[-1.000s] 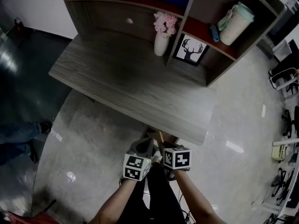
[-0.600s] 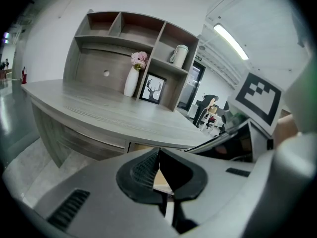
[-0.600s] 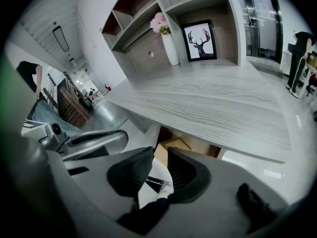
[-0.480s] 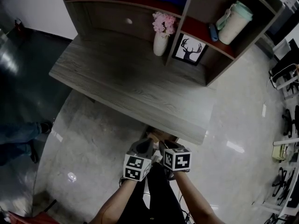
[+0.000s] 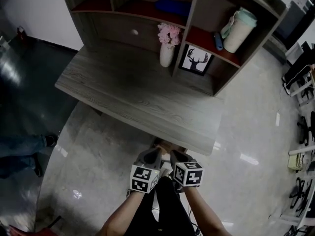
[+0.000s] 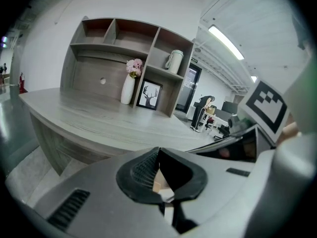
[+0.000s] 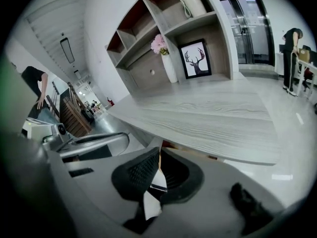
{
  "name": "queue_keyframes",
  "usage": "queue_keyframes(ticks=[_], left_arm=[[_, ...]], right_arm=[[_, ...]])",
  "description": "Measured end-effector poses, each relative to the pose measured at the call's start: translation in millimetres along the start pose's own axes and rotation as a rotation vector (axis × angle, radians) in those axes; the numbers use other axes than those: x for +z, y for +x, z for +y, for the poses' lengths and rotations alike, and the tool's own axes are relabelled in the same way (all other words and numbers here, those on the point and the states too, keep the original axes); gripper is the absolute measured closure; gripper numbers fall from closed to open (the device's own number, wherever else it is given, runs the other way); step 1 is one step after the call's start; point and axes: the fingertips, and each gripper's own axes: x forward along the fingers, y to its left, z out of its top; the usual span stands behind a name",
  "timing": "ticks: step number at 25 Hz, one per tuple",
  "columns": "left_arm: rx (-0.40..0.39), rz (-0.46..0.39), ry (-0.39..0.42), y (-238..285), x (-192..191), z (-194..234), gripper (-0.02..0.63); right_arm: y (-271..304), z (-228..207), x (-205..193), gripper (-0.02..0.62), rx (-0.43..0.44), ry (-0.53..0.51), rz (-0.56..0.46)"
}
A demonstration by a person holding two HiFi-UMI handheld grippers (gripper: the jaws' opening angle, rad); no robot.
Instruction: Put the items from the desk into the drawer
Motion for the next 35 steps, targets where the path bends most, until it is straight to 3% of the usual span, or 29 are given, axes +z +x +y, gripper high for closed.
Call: queue_keyframes(ticks=[6,11,18,22,35], left_arm=[[-0.004,-0.042,0.025,-16,31,-6,0.595],[-0.015,-0.101,0.068,-45,79,-17,0.595],[-0.05,-0.189,0.147,-90,127,-41,0.595],[-0.069,-0.209,0.188,-102,133,-52,0.595],[-0.058,-0.23,0.212,-109,140,-54,0.595]], right_arm=[[-29,8,37,0.583,0.013,-0.03,-0.143],[-84,28,94,0.583,0.058,-0.039,-0.372],[-173,54,138,0.583,-0.004,-0.221,-0.636],[-193,58,139,0.584,-0.044,-0.274,-0.683],[-199,56,142,0.584,-0.066,-0.29,-0.671]])
